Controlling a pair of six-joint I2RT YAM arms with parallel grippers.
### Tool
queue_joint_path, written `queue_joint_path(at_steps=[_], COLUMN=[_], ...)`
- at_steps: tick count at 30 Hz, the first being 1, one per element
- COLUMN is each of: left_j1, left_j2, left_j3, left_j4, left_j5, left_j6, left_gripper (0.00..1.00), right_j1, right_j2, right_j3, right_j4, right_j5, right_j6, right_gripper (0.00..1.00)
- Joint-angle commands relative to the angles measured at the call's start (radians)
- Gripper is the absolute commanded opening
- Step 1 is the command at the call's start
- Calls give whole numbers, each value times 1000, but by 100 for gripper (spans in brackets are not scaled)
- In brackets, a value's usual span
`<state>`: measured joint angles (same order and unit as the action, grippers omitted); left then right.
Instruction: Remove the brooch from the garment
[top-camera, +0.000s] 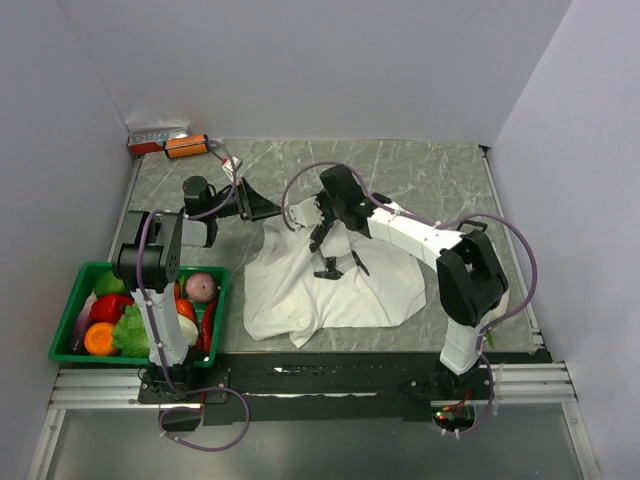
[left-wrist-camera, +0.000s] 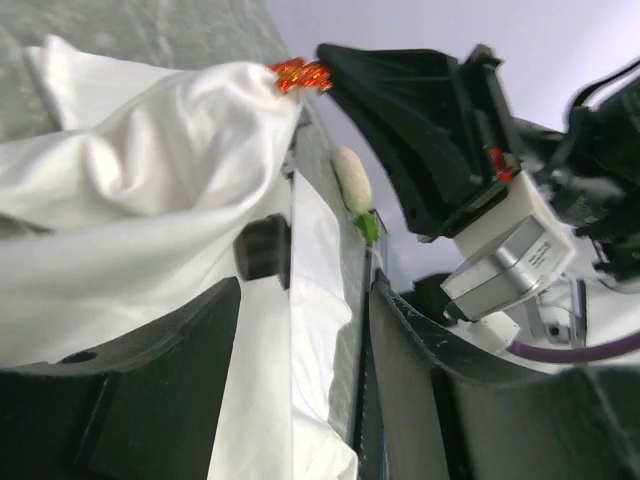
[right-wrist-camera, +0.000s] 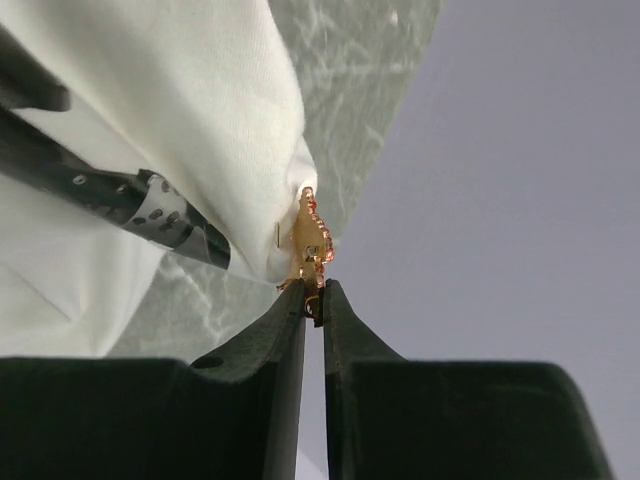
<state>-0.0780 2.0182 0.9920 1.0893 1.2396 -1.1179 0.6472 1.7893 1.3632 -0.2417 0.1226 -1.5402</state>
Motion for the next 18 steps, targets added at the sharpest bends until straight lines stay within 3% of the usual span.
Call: queue_joint_path(at_steps=[1, 3, 6, 13, 15, 18], left_j1=[-31, -72, -126, -157, -163, -178], left_j2=[-33, -47, -52, -4, 22, 63], left_j3=[57, 91, 114, 89, 97, 131], left_j4=[-277, -392, -443, -255, -218, -172], left_j5=[-132, -216, -285, -328, -324, -315], left_j6=[286, 477, 605, 615, 604, 554], left_gripper=[61, 73, 76, 80, 87, 88], right_j1=[-20, -26, -27, -61, -67, -67], right_j2=[74, 71, 70, 94, 116, 139], right_j3=[141, 142, 157, 406, 456, 508], right_j4=[-39, -47, -102, -449, -505, -574], right_j5=[175, 169, 157, -81, -106, -117], right_j6=[90, 121, 178, 506, 558, 606], right_gripper=[0, 0, 0, 0, 0, 0])
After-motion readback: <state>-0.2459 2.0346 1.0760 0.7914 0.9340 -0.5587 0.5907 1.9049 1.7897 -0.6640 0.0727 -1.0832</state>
